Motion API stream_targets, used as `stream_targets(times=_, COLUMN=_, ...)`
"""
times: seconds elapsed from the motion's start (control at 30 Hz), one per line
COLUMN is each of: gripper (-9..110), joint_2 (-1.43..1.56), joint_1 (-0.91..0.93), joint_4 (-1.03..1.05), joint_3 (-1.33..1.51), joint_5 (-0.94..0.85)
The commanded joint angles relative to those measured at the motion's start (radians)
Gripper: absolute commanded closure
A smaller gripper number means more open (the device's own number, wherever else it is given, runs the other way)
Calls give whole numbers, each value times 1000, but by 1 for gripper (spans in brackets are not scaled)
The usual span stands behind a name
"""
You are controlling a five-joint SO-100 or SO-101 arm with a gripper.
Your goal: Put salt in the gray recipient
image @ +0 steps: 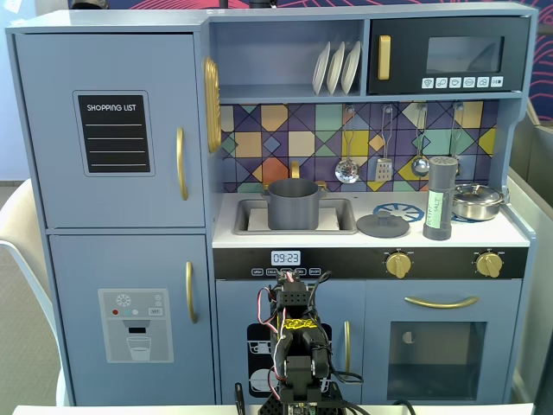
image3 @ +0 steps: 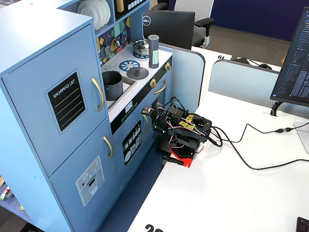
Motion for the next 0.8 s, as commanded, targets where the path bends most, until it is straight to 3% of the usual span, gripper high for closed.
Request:
stream_targets(times=0.0, gripper=101, joint_2=5, joint_1=-20, joint_4=2, joint_3=2, joint_5=-20)
stream_targets(times=0.37, gripper=101, joint_2=3, joint_1=48, joint_4=-9, joint_3=-2, joint_5=-41)
stream_targets(times=0.5, gripper=101, joint_2=-51, joint_1=201, joint_4=-9, joint_3=-176, joint_5=-2)
stream_targets(times=0.63, gripper=101, joint_2=-181, joint_1=442, joint_4=18, joint_3=-440, joint_5=-72)
stream_targets(times=0.77, gripper=101, joint_2=-339, joint_1=707, joint_4=-101, joint_3=-624, joint_5=-95)
